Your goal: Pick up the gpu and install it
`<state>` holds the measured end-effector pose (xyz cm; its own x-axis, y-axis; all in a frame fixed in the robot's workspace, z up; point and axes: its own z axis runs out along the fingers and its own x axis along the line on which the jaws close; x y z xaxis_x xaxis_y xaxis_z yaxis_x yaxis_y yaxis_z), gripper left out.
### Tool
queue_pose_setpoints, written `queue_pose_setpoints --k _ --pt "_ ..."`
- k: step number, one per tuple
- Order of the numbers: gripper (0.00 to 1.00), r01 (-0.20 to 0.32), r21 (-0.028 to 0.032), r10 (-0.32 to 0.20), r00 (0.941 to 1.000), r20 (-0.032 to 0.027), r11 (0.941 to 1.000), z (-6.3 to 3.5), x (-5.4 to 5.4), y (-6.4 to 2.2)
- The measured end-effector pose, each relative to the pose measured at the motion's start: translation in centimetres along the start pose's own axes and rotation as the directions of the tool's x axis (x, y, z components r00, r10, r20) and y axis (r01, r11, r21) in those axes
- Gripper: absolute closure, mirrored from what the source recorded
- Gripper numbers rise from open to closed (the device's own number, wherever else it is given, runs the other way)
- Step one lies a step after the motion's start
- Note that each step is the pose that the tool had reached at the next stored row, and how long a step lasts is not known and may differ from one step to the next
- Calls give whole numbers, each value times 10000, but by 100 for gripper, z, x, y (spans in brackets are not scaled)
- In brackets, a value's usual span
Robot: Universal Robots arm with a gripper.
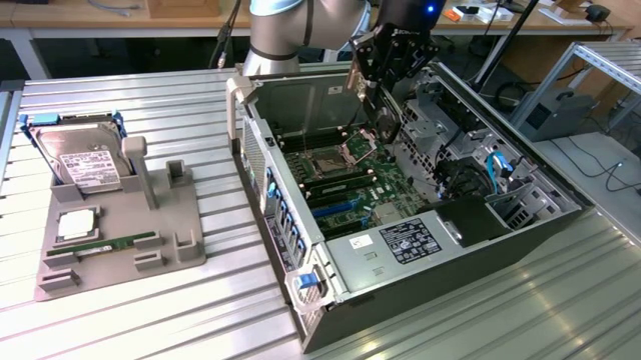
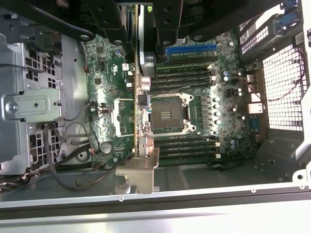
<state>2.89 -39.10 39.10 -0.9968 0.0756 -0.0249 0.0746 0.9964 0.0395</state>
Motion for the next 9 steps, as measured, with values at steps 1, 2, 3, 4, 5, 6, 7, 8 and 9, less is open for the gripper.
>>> queue_pose_setpoints --k 1,2,3,4,5,6,7,8,9 --pt "73 0 0 0 10000 0 10000 2 0 0" --pt "73 0 0 0 10000 0 10000 6 0 0" --pt "73 -1 0 1 10000 0 10000 8 0 0" --pt "73 -1 0 1 10000 0 10000 11 0 0" --pt "73 -1 0 1 10000 0 10000 15 0 -1" --pt "73 -1 0 1 10000 0 10000 20 0 -1" --pt "73 0 0 0 10000 0 10000 22 0 -1" --pt "73 0 0 0 10000 0 10000 24 0 -1" --pt "73 0 0 0 10000 0 10000 28 0 -1"
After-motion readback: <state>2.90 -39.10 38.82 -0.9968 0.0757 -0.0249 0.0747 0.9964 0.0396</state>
